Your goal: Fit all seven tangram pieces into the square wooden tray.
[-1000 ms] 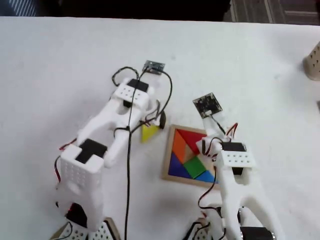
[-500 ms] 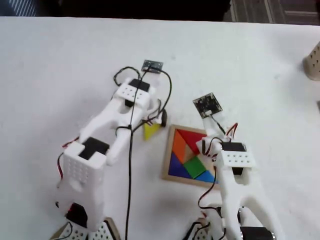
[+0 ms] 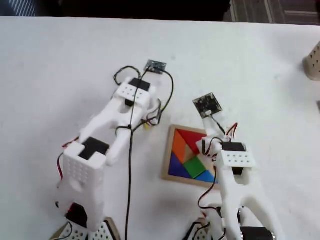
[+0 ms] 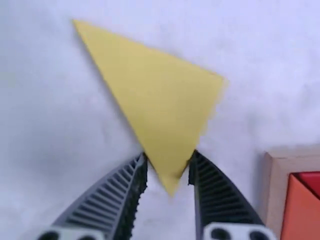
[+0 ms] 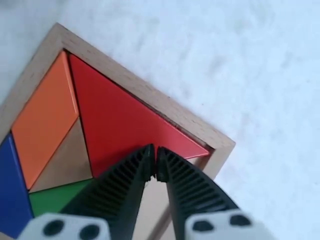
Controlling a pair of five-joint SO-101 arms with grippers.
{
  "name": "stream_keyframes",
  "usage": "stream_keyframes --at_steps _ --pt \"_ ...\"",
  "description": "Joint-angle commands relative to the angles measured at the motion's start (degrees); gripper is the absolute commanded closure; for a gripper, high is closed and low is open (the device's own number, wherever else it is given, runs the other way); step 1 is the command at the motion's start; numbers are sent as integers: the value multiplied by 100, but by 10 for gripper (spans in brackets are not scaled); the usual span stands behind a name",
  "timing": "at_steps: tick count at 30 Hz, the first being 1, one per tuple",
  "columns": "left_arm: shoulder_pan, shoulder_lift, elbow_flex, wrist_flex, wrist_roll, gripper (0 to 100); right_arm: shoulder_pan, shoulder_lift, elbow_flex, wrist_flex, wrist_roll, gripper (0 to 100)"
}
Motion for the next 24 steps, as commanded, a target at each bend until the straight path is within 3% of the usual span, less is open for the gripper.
stream_keyframes --at_steps 1,3,6,16,24 --pt "-198 -84 -237 -141 818 685 31 -189 -44 -22 62 978" --pt "-338 -84 -237 -149 1301 594 22 -189 -44 -22 62 978" --pt "-382 -84 -246 -255 1407 531 4 -189 -44 -22 167 978" --pt "-470 110 -703 -695 1116 651 4 -189 -35 -22 211 978" --pt "-462 1059 -2048 176 1090 672 -4 -189 -35 -22 220 978"
